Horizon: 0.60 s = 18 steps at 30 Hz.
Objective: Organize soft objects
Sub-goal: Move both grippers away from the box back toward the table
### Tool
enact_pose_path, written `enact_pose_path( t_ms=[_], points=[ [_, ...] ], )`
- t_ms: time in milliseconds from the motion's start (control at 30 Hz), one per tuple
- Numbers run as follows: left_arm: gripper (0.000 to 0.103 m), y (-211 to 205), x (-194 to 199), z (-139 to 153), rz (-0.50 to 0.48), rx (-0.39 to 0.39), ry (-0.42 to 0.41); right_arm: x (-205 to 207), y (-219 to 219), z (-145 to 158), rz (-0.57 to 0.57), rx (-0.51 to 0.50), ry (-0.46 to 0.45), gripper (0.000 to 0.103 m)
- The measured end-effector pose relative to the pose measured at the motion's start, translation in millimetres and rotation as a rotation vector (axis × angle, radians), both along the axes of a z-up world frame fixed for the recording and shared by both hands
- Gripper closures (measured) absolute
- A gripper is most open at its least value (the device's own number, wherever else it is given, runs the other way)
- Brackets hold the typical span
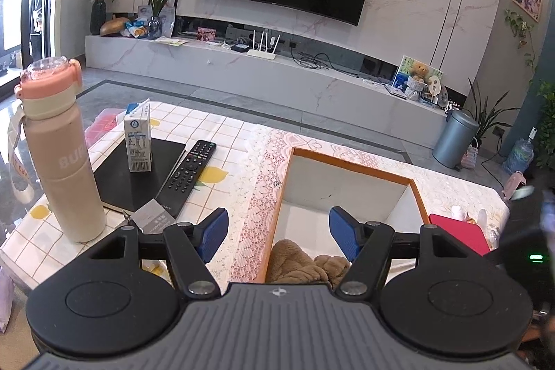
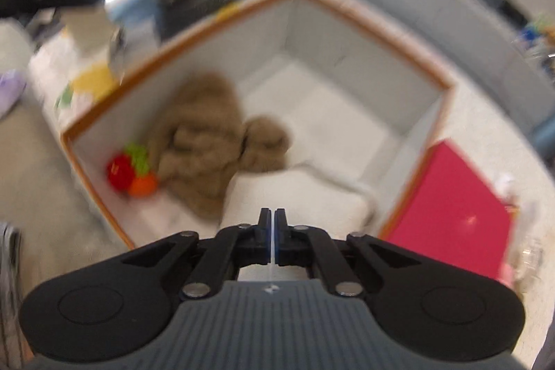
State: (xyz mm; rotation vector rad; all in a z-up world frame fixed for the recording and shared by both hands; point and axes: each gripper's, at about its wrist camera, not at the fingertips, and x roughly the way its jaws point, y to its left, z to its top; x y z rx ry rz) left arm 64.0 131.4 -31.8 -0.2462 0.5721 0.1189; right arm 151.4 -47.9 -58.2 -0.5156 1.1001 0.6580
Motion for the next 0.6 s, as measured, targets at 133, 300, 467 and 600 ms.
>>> enact_pose_path(
  t_ms=[133,300,467,600],
  points=[
    [0.025,5.6,3.2,-3.9,0.014,-0.025,0.016,13.0,19.8,-32.5,0.055,-0.151,0.089,0.103],
    [0.025,10.9,2.2,-4.2,0.016,-0.039,0.015,28.9,32.3,-66.7,0.021,-0.246,0.154,0.103],
    [0.024,17.1,2.3,-5.7,0.026,-0.074,0.02,27.5,35.5,-79.0,0.024,-0.259,0.161,0.103],
    [0.024,15.8,2.7,-7.2,0.023,-0.078,0.033,27.4,27.7,-74.7,0.011,-0.228,0.164,0.103]
  ],
)
